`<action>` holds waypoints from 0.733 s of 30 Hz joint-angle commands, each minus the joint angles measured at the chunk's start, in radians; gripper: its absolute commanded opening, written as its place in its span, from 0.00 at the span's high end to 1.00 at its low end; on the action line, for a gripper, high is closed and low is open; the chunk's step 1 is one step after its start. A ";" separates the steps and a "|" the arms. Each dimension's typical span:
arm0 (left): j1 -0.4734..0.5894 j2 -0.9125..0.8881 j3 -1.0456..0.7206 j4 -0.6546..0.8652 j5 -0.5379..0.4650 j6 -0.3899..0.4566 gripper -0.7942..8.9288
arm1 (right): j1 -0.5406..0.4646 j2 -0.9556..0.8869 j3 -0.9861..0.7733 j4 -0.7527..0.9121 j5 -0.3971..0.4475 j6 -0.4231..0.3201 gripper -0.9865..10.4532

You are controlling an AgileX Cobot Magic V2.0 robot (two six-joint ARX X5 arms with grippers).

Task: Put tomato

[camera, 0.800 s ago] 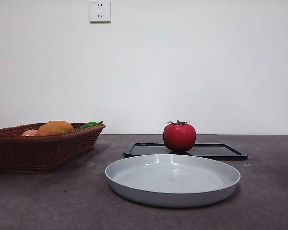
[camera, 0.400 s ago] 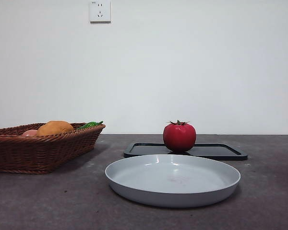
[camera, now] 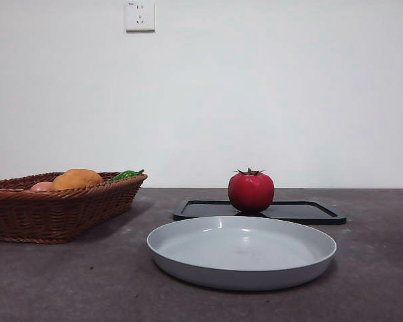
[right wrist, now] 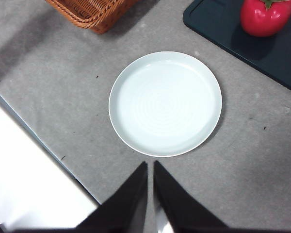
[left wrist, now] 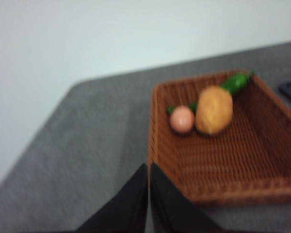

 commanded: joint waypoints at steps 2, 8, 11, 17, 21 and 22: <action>0.003 -0.043 -0.048 0.010 -0.003 -0.032 0.91 | 0.010 0.008 0.009 0.010 0.000 0.010 0.91; 0.003 -0.062 -0.111 0.002 -0.003 -0.035 0.91 | 0.010 0.008 0.009 0.010 0.000 0.011 0.91; 0.003 -0.062 -0.131 -0.010 -0.003 -0.035 0.91 | 0.010 0.007 0.009 0.010 0.000 0.011 0.91; 0.003 -0.062 -0.137 -0.011 -0.003 -0.034 0.91 | 0.010 0.008 0.009 0.016 0.000 0.011 0.91; 0.003 -0.062 -0.137 -0.011 -0.003 -0.035 0.91 | 0.010 0.008 0.009 0.016 0.000 0.011 0.91; 0.003 -0.062 -0.137 -0.011 -0.003 -0.035 0.91 | 0.010 0.008 0.009 0.016 0.000 0.010 0.91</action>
